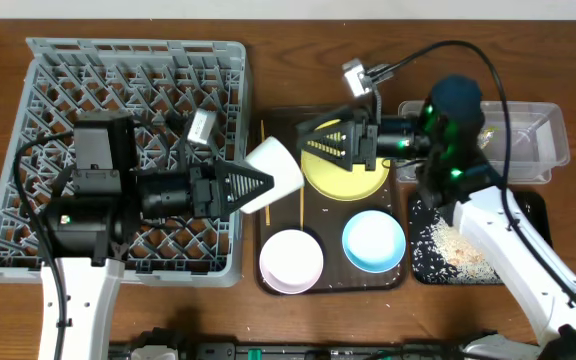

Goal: Sort waste into correct bins and load items into the dishwasher
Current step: 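Carry the white cup with the left gripper and place it in the dish rack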

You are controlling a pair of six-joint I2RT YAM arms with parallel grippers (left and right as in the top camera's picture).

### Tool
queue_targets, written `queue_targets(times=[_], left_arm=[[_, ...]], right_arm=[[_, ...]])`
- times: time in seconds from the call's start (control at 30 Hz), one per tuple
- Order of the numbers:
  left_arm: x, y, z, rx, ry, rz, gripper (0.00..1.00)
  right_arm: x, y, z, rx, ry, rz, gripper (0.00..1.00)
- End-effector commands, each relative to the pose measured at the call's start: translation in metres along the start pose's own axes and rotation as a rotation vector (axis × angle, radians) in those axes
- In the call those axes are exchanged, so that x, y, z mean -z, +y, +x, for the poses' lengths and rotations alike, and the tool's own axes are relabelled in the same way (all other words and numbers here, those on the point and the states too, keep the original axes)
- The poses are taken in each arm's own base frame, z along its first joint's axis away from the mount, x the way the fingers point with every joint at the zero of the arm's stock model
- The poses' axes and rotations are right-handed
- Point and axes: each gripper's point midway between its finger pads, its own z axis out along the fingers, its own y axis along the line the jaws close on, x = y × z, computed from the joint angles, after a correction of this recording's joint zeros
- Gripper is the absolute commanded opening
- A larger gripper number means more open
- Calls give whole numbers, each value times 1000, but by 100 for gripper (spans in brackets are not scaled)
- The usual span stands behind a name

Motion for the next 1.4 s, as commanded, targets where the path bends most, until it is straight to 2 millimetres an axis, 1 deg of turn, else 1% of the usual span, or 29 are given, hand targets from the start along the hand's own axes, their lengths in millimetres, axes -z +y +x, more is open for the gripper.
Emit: queue_targets(times=[0.0, 0.1, 0.17, 0.2, 0.27, 0.3, 0.4, 0.53, 0.6, 0.77, 0.9, 0.97, 1.1, 1.37], left_arm=[[18, 43, -12, 33, -112, -284, 70], [35, 68, -10, 106, -149, -435, 70], [49, 80, -9, 153, -174, -512, 70], [54, 85, -9, 171, -185, -541, 70], [71, 99, -7, 217, -217, -637, 70], [91, 116, -4, 262, -250, -753, 70], [128, 144, 6, 353, -302, -984, 70], [162, 169, 21, 450, -305, -1212, 71], [173, 177, 27, 500, -301, -1291, 70], [185, 195, 30, 619, -305, -1331, 71], [208, 213, 34, 775, -376, -1347, 71], [216, 220, 36, 849, -414, -1307, 71], [221, 235, 33, 974, -471, -1152, 71], [229, 277, 37, 1107, -428, -1129, 71]], right_arm=[[7, -47, 4, -61, -47, 203, 59], [20, -93, 24, -161, -49, 446, 60], [29, -113, 39, -188, -26, 571, 60], [32, -120, 47, -181, -2, 619, 60], [34, -125, 60, -185, 38, 665, 60], [31, -124, 70, -173, 84, 670, 60], [28, -125, 85, -160, 138, 703, 60], [25, -127, 103, -139, 208, 753, 61], [22, -125, 109, -129, 233, 751, 61], [17, -120, 118, -110, 271, 740, 61], [17, -120, 121, -117, 279, 743, 61], [18, -120, 122, -122, 283, 745, 61], [18, -120, 122, -120, 283, 745, 61], [19, -120, 124, -129, 289, 748, 61]])
